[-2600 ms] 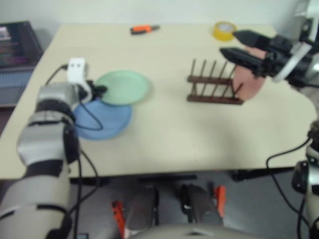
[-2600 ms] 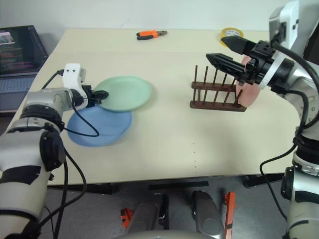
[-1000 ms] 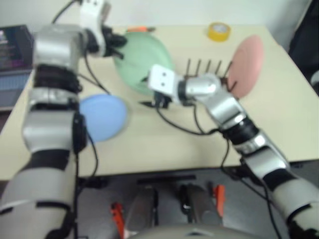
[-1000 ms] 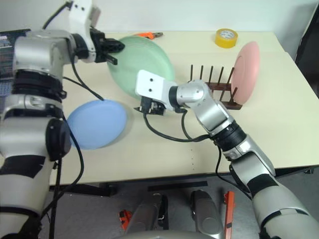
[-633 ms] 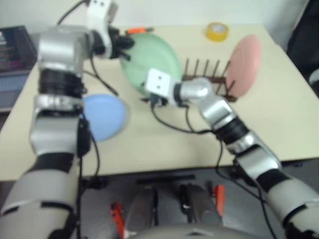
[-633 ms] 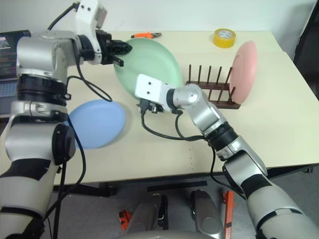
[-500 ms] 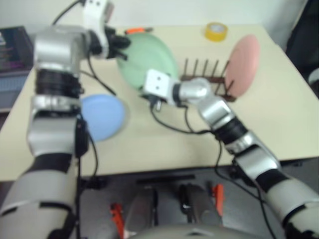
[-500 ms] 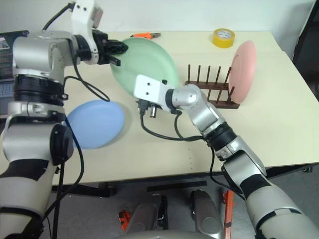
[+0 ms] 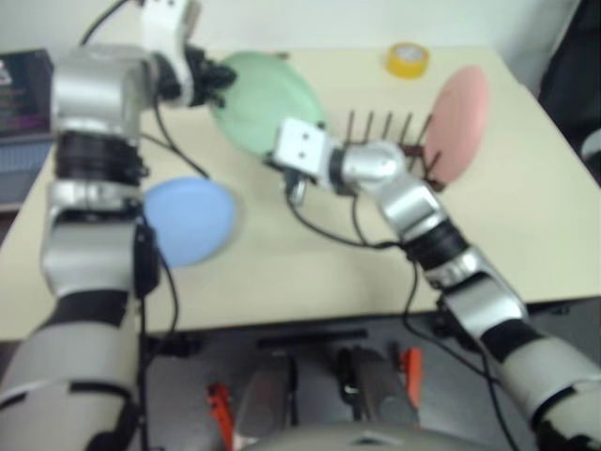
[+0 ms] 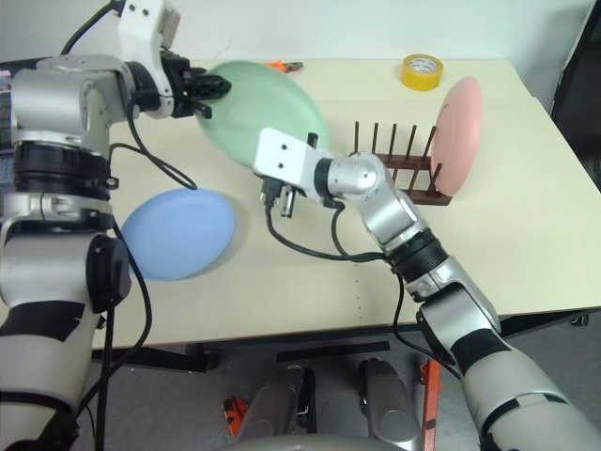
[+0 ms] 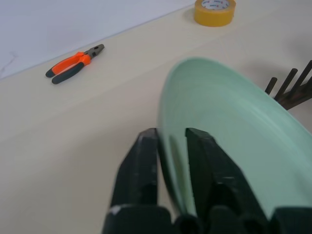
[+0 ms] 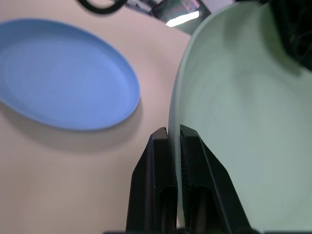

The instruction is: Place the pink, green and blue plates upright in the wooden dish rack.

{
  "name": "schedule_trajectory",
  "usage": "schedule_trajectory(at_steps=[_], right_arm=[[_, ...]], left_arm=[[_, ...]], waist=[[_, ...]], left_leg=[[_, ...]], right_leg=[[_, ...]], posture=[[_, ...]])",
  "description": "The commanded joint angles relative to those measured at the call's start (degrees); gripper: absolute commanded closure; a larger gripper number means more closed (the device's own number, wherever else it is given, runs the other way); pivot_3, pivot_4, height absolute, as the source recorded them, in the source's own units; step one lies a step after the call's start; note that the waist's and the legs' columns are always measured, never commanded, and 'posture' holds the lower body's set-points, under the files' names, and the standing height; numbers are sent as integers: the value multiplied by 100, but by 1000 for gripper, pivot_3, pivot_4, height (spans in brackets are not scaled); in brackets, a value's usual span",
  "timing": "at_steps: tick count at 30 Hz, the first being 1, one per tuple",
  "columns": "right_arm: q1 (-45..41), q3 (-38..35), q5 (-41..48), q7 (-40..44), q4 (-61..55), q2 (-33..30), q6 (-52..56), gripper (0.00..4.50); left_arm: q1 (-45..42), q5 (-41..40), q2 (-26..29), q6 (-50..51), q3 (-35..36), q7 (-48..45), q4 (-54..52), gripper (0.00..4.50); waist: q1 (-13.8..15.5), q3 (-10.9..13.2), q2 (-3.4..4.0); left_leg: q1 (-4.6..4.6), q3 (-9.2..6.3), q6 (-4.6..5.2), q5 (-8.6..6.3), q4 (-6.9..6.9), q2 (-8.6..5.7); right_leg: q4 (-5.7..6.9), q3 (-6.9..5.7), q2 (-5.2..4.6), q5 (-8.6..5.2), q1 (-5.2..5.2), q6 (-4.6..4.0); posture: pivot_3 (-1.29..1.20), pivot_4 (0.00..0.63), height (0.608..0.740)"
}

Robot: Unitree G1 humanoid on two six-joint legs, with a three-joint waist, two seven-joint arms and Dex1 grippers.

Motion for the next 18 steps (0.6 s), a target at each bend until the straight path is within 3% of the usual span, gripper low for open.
schedule_trajectory(at_steps=[1,5,12,18], right_arm=[[-98,-217,203,75,-338,139,-144,4500],[-135,-380,400,132,-447,243,17,4500],[-221,-789,897,253,-627,369,443,4500],[-389,-1381,1532,234,-697,356,1093,4500]], left_arm=[[-74,-74,98,-195,61,-76,-289,2197],[-61,-97,307,-186,126,-114,-503,778],[11,-782,853,82,726,-567,-1463,778],[1571,-2036,1381,27,1837,-1445,-3187,778]], waist=[[-1,0,0],[-10,0,1],[-11,0,1],[-18,0,1]], left_leg=[[0,0,0,0,0,0],[0,-1,0,0,-1,2],[0,-3,-1,1,-6,4],[10,-2,-7,4,-12,6]], right_leg=[[0,0,0,0,0,0],[0,0,2,0,-1,0],[-1,1,3,1,-4,-2],[-2,6,3,4,0,-13]], posture=[[0,150,740],[0,150,740],[0,150,740],[0,150,740]])
